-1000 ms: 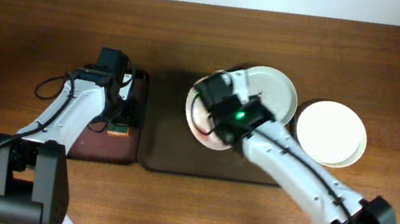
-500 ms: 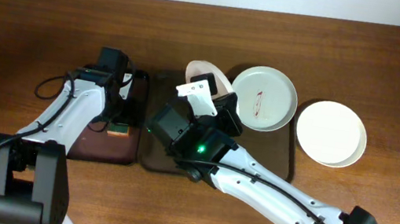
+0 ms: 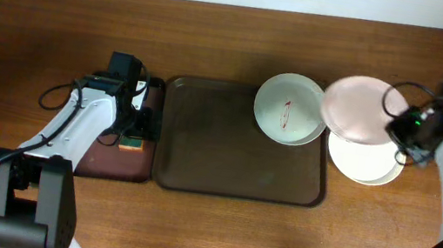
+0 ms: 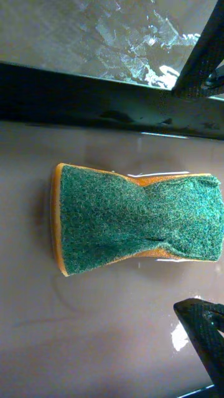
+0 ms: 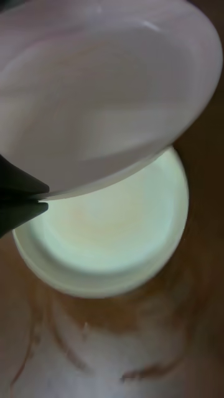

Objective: Clean dirty plates on tray and stack at the side
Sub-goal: 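Carry the plate with the right gripper and stack it on the first plate, then grip the rim of the last white plate with the right gripper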

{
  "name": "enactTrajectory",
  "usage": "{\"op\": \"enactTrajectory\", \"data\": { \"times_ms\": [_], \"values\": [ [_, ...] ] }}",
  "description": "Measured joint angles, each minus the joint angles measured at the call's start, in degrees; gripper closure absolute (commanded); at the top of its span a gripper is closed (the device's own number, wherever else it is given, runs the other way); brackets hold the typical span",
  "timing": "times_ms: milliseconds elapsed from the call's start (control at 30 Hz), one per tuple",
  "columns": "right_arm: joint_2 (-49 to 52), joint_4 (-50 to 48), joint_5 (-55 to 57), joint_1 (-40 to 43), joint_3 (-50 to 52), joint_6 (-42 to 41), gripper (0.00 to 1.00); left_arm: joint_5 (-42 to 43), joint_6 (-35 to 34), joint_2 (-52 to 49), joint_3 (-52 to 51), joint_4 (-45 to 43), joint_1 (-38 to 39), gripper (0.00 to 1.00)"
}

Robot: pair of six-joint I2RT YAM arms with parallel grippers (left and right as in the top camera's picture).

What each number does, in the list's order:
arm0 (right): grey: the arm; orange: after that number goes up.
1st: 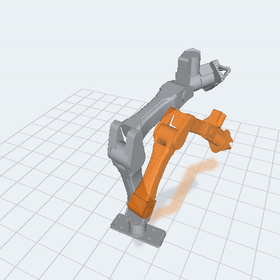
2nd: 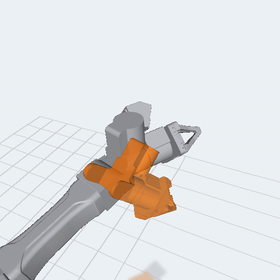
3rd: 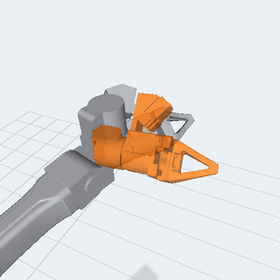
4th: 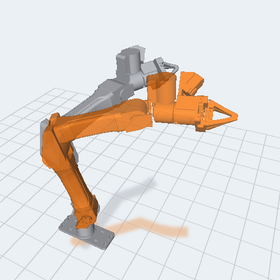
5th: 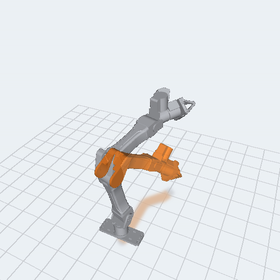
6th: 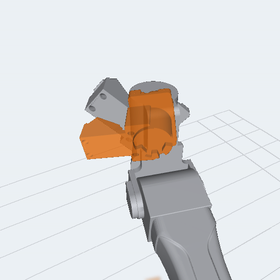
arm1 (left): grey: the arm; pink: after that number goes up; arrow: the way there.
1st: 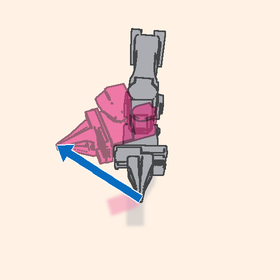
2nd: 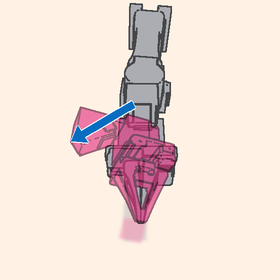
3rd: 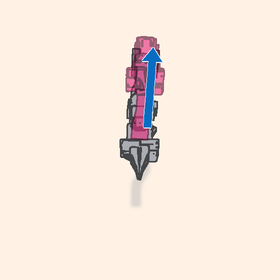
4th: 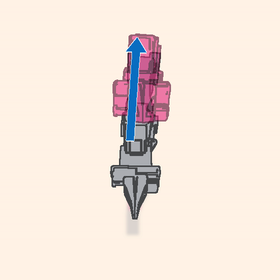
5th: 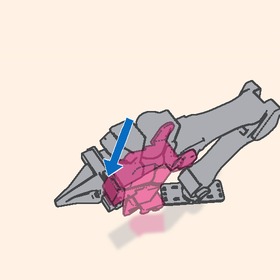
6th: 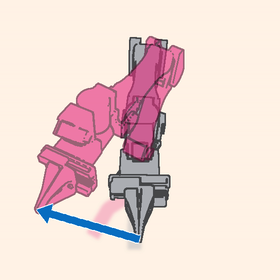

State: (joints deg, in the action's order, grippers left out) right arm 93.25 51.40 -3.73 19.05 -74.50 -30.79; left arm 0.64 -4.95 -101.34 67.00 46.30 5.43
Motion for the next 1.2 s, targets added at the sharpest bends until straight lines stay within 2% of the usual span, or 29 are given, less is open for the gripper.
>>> {"op": "enactTrajectory", "data": {
  "times_ms": [167, 200, 233, 267, 300, 367, 433, 467, 567, 700, 867, 933, 1033, 1200],
  "values": [
    [0.02, -3.91, -0.48, 5.9, 7.96, 1.29, 0.96, 0.02, 0.0, 0.0, 0.0, 0.0, 0.0, 0.0],
    [0.02, -4.98, -0.5, 5.95, 8.81, 1.31, 0.9, 0.02, 0.0, 0.0, 0.0, 0.0, 0.0, 0.0],
    [0.02, -5.79, -0.52, 5.95, 10.14, 1.31, 0.61, 0.02, 0.0, 0.0, 0.0, 0.0, 0.0, 0.0],
    [0.02, -6.03, -0.59, 5.95, 10.71, 1.44, 0.53, 0.02, 0.0, 0.0, 0.0, 0.0, 0.0, 0.0],
    [0.02, -6.56, -0.76, 5.95, 10.84, 1.6, 0.48, 0.02, 0.0, 0.0, 0.0, 0.0, 0.0, 0.0],
    [0.02, -8.9, -4.68, 5.9, 10.97, 3.48, 0.43, 0.02, 0.0, 0.0, 0.0, 0.0, 0.0, 0.0],
    [0.02, -12.41, -13.2, 3.89, 11.1, 9.44, 0.41, 0.02, 0.0, 0.0, 0.0, 0.04, 0.0, 0.0],
    [0.02, -13.0, -16.2, 0.2, 11.1, 12.55, 0.41, 0.02, 0.0, 0.0, 0.0, 0.0, 0.0, 0.0],
    [0.04, -13.77, -15.17, -14.05, 11.1, 15.72, 0.41, 0.0, 0.0, 0.0, 0.0, 0.0, 0.0, 0.0],
    [5.75, -14.47, -9.57, -20.15, 11.1, 8.81, 0.44, 0.02, 0.0, 0.0, 0.0, 0.0, 0.0, 0.0],
    [11.04, -18.27, -8.92, -21.09, 11.1, 3.34, 0.61, 0.02, 0.0, 0.0, 0.0, 0.0, 0.0, 0.0],
    [12.76, -19.69, -8.96, -21.51, 11.08, 1.2, 0.83, 0.02, 0.0, 0.0, 0.0, 0.0, 0.0, 0.0],
    [12.83, -20.31, -8.94, -24.44, 11.1, 0.66, 0.96, 0.02, 0.0, 0.0, 0.0, 0.0, 0.0, 0.0],
    [12.87, -20.24, -10.32, -31.71, 11.1, 0.52, 0.96, 0.02, 0.0, 0.0, 0.0, 0.0, 0.0, 0.0]
  ]
}}
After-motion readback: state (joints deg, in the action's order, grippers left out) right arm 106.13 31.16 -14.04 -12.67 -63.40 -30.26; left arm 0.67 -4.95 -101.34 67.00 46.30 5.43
